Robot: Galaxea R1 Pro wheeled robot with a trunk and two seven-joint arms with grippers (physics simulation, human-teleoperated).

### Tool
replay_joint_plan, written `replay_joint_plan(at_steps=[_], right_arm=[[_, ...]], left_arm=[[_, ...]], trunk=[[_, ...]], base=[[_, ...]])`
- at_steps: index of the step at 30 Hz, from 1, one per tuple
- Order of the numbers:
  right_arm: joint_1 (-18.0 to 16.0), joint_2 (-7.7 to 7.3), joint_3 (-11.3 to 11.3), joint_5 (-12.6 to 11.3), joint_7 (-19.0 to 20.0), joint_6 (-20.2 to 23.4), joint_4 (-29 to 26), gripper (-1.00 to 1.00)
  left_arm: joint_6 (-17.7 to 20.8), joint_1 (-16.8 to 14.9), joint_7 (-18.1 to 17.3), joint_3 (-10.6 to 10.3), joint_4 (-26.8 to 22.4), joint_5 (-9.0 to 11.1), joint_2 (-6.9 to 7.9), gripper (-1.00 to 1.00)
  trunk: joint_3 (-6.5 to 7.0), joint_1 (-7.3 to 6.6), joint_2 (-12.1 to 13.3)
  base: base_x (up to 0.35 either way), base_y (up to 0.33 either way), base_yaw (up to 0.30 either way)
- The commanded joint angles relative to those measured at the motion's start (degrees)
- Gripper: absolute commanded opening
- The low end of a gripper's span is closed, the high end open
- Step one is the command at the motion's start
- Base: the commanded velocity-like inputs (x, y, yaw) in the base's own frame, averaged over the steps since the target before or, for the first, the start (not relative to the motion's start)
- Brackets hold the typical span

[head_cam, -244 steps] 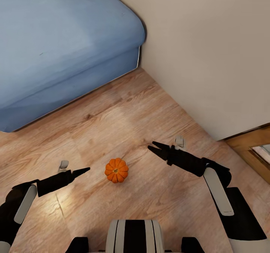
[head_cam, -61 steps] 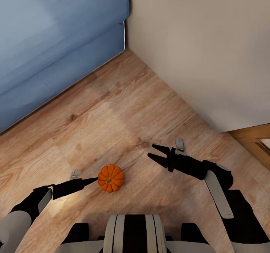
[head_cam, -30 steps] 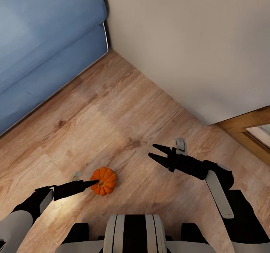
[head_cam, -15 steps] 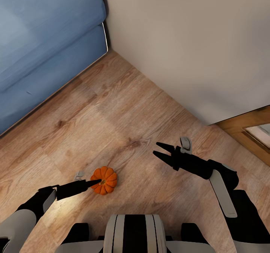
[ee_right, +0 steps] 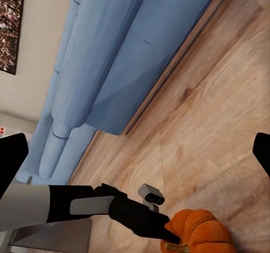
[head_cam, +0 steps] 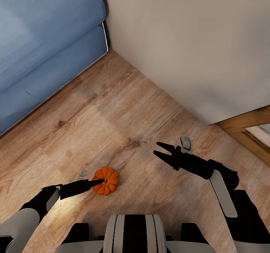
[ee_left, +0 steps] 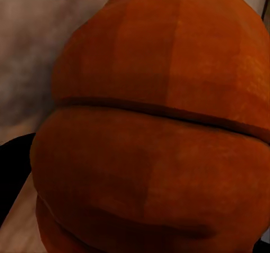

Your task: Place each of the two pumpkins and all three candles from the living room inside a cabinet in the living room (use any cabinet), then make sure every cabinet is closed, and position the cauldron so it is next to a table in the living room.

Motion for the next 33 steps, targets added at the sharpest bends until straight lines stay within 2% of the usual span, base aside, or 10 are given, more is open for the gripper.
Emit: replay_joint_plan(at_steps=[1, 24, 33], right_arm=[[0.00, 0.00, 0.00, 0.00, -0.01, 0.00, 0.00, 1.00], [0.07, 0.17, 0.17, 0.00, -0.15, 0.61, 0.04, 1.00], [0.06, 0.23, 0.25, 0.00, -0.23, 0.71, 0.02, 1.00]], left_arm=[[-0.36, 0.01, 3.24, -0.04, 0.07, -0.54, -0.01, -1.00], [-2.14, 0.61, 2.27, -0.06, -2.69, -0.25, 0.00, -1.00], [-2.15, 0.64, -0.09, -0.04, -3.04, -0.25, 0.05, -1.00]], trunk=[[0.00, 0.01, 0.00], [0.00, 0.01, 0.00], [1.99, -0.22, 0.12]], base=[[0.000, 0.000, 0.000], [0.000, 0.000, 0.000], [0.000, 0.000, 0.000]])
